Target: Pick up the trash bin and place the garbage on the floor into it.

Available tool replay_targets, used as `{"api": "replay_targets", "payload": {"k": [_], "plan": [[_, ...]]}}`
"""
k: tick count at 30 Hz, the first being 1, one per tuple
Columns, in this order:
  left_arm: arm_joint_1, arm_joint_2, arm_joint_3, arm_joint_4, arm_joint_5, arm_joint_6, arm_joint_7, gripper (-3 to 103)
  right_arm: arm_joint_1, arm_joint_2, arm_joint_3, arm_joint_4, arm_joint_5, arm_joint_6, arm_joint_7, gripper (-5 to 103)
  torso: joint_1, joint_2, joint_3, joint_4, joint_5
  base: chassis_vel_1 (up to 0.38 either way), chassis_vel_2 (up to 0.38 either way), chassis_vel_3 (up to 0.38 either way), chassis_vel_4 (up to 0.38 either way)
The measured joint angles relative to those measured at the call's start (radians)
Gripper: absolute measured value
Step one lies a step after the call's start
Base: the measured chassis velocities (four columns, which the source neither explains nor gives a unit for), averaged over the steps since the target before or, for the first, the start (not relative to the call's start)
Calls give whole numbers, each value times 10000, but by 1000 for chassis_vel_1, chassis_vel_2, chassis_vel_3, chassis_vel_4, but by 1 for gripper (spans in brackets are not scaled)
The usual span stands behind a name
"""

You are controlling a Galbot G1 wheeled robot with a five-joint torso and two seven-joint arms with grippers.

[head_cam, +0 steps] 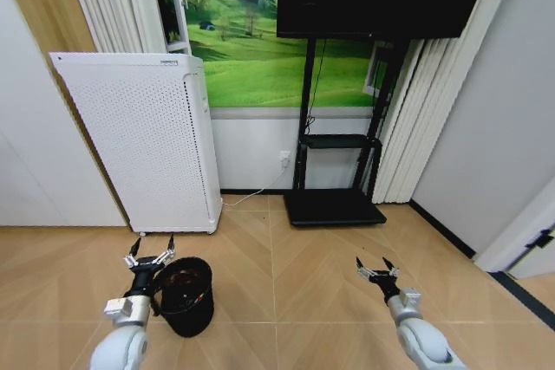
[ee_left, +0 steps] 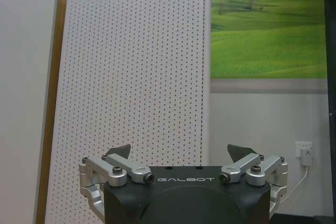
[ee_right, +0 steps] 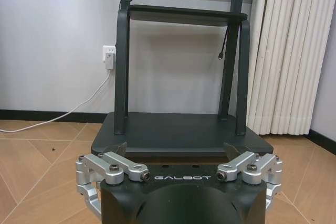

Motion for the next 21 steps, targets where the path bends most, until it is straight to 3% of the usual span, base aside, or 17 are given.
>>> {"api": "replay_targets", "payload": {"k": [21], "plan": [[-132, 6, 23, 428, 80, 158, -47, 100, 0, 0, 0, 0, 0, 0, 0, 100, 0, 13, 11, 0, 1, 0, 0, 0, 0]]}}
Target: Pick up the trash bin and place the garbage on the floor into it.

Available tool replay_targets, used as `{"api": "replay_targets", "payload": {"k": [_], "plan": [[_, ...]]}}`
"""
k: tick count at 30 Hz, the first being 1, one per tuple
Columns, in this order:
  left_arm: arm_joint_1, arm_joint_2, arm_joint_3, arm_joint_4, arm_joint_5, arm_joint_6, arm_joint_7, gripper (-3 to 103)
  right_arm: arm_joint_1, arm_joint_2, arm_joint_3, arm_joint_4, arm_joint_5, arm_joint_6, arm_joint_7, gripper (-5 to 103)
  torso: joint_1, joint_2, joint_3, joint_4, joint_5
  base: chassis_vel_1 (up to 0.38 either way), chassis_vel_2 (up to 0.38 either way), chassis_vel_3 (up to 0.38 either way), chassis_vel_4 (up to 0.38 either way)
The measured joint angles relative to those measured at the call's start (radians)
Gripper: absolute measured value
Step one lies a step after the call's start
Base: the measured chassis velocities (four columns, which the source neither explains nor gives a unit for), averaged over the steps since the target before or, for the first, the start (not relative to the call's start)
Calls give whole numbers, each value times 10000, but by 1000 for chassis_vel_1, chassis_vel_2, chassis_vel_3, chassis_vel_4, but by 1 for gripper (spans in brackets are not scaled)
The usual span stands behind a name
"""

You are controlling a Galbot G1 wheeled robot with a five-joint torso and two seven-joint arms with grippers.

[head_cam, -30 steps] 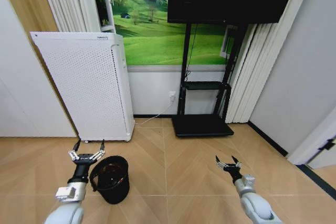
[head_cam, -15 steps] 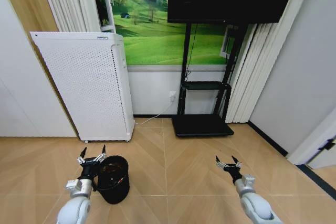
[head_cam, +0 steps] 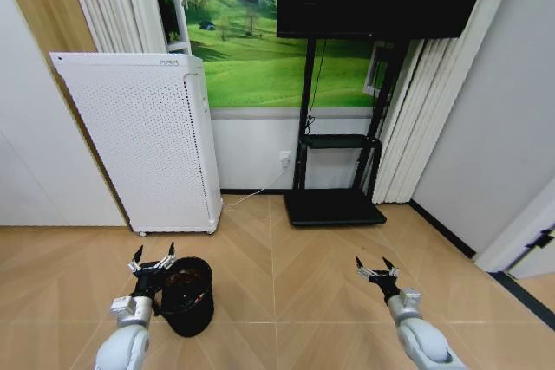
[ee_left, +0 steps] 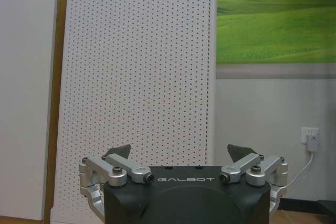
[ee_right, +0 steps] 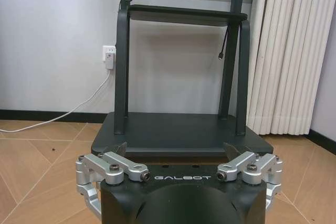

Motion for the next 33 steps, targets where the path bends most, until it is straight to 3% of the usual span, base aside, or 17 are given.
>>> {"api": "replay_targets", "payload": {"k": [33], "plan": [[14, -3, -4, -35, 18, 2, -9, 100, 0, 1, 0, 0, 0, 0, 0, 100, 217, 1334, 1119, -1, 0, 0, 0, 0, 0]]}}
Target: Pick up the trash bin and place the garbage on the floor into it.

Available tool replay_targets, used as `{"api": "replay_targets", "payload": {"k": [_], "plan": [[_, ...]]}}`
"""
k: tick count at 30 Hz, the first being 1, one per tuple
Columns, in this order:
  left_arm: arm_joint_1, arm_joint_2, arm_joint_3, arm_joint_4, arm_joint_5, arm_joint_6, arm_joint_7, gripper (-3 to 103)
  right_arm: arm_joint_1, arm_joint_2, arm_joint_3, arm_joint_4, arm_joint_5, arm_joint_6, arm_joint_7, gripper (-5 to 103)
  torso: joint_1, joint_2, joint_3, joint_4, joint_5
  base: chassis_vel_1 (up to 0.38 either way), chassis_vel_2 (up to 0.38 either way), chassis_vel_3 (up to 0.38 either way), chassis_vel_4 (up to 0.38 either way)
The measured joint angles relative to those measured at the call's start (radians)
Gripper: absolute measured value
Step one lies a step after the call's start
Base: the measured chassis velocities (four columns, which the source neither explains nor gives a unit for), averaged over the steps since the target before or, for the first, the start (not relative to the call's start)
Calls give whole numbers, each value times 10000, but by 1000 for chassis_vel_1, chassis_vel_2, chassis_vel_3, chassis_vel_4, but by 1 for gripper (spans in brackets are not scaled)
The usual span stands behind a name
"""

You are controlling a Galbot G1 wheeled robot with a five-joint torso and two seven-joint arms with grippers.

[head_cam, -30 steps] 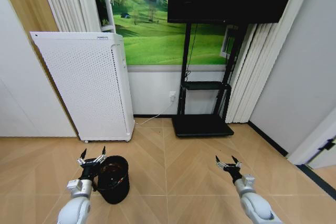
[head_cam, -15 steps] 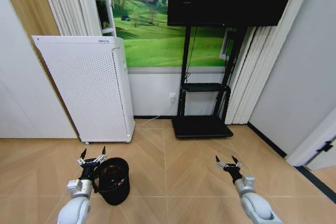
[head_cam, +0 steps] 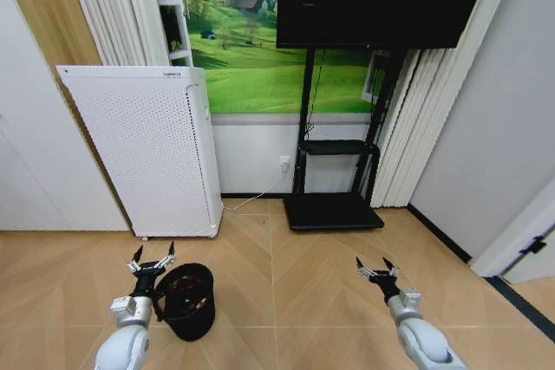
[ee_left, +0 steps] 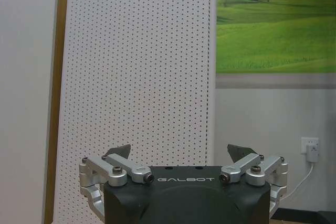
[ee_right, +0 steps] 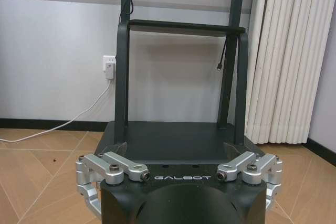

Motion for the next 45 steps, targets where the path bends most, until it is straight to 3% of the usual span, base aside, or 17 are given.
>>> {"api": "replay_targets", "payload": {"k": [16, 34, 45], "plan": [[1, 0, 0, -1, 0, -2, 0, 100, 0, 0, 0, 0, 0, 0, 0, 100, 196, 745, 545, 0, 0, 0, 0, 0, 0], [1, 0, 0, -1, 0, -2, 0, 100, 0, 0, 0, 0, 0, 0, 0, 100, 349, 1224, 873, 0, 0, 0, 0, 0, 0], [1, 0, 0, -1, 0, -2, 1, 100, 0, 0, 0, 0, 0, 0, 0, 100, 545, 1868, 1320, 0, 0, 0, 0, 0, 0]]}}
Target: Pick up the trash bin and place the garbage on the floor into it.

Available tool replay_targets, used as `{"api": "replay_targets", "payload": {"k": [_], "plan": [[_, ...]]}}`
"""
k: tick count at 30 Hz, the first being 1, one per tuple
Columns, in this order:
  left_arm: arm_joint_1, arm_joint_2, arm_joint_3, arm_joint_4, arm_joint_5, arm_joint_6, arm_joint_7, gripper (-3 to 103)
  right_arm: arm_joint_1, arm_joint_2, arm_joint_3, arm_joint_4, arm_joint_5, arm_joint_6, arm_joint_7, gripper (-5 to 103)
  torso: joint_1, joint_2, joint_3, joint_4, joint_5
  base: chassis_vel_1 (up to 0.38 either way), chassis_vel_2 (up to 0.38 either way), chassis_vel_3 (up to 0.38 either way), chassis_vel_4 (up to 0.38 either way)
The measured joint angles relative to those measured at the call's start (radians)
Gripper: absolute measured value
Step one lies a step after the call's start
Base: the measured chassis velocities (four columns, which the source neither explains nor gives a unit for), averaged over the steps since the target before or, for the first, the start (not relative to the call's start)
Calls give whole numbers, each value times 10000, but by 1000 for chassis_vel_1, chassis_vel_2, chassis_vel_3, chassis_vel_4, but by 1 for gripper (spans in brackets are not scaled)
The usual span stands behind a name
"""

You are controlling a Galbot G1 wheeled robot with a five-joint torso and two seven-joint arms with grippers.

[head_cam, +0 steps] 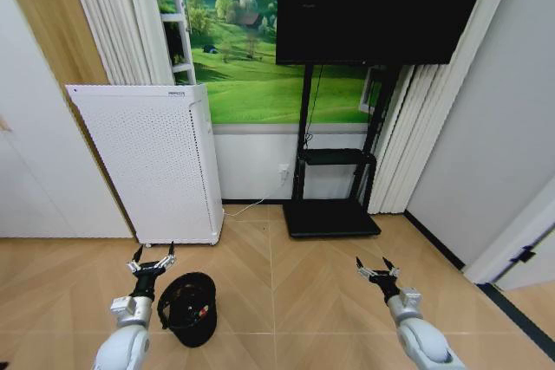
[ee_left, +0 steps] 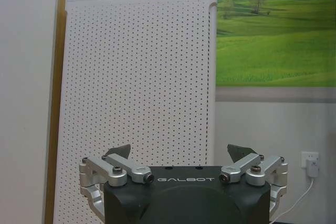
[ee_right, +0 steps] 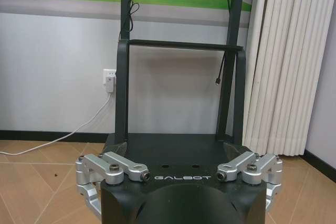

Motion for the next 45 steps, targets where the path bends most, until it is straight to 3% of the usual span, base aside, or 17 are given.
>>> {"api": "replay_targets", "payload": {"k": [45], "plan": [[0, 0, 0, 0, 0, 0, 0, 100, 0, 0, 0, 0, 0, 0, 0, 100, 684, 1861, 1177, 0, 0, 0, 0, 0, 0]]}}
